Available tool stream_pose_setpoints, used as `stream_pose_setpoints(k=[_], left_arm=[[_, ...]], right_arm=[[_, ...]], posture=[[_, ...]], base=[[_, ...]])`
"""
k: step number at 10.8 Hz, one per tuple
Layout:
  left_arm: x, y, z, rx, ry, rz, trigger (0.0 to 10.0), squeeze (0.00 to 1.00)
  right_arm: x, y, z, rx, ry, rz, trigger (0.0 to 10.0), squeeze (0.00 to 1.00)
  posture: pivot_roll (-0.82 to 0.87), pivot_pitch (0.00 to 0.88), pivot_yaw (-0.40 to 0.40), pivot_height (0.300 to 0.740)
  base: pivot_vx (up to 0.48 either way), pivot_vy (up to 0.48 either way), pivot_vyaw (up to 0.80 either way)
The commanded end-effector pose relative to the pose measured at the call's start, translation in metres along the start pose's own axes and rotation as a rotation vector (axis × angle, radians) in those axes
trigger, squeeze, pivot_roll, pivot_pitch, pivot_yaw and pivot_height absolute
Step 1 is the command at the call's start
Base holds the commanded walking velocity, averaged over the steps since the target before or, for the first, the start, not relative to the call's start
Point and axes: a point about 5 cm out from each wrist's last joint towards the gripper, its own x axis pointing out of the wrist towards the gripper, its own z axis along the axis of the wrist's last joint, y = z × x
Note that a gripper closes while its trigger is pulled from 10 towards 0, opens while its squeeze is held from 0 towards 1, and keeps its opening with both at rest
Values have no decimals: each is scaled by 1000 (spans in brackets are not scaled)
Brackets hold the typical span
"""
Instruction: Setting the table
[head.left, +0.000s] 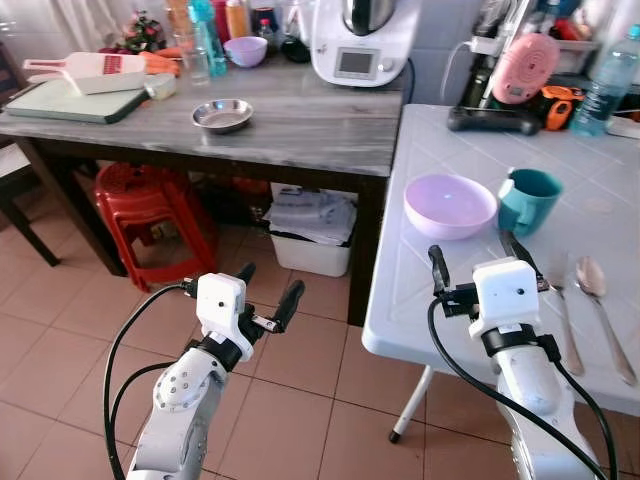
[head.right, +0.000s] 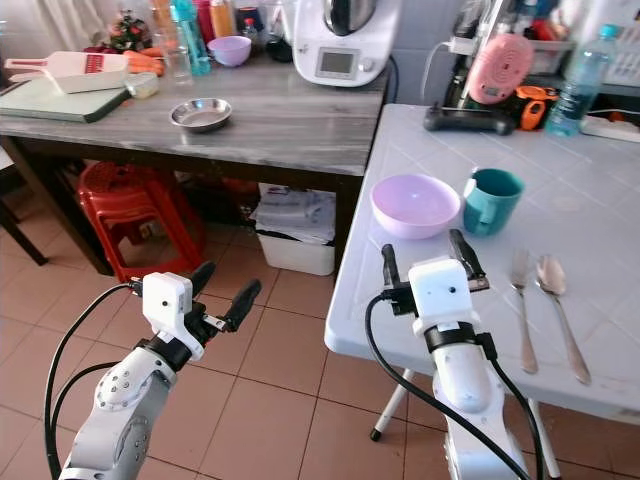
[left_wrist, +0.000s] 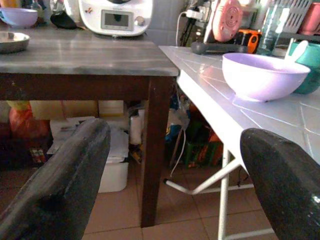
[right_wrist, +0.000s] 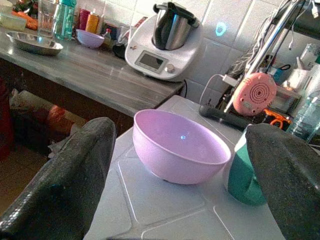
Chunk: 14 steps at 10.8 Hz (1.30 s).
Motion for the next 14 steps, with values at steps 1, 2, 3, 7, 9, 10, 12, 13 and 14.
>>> stream_pose_setpoints(k=[1, 2, 3, 7, 9, 10, 12, 13, 14], left_arm=[[-1, -1, 2, 5, -1, -7, 10000, 0], [-1, -1, 1, 4, 1, -11, 10000, 0], [-1, -2, 1, 4, 2, -12, 10000, 0], [-1, -2, -1, 1, 10, -21, 10000, 0], [-1, -3, -2, -4, 10, -24, 10000, 0], [0, -4, -2, -8, 9, -24, 10000, 0], [-1, 0, -1, -11, 7, 1, 10000, 0], [-1, 4, -3, 2, 16, 50, 10000, 0], [0, 10, -3, 22, 12, 109, 10000, 0]], right_arm=[[1, -1, 1, -9, -7, -3, 10000, 0], [0, -3, 1, 4, -3, -26, 10000, 0], [-2, -3, -1, 25, 10, -33, 10000, 0], [-13, 6, -7, 259, 61, -56, 10000, 0], [-12, 3, -7, 349, 67, -81, 10000, 0], [-11, 1, -7, 346, 70, -86, 10000, 0], [-9, 5, -4, 347, 40, -56, 10000, 0], [-9, 8, -4, 350, 38, -47, 10000, 0], [-10, 9, -7, 333, 65, -26, 10000, 0]], posture=[[-12, 30, 44, 740], [-12, 31, 44, 740], [-13, 32, 43, 740], [-20, 32, 50, 740], [-21, 32, 49, 740], [-21, 33, 45, 740], [-23, 35, 39, 740], [-23, 35, 39, 740], [-22, 40, 33, 740]], base=[[304, 0, 0], [304, 0, 0], [307, 0, -500], [305, 0, -161], [294, 0, 0], [0, 0, 0], [0, 0, 0], [0, 0, 0], [0, 0, 0]])
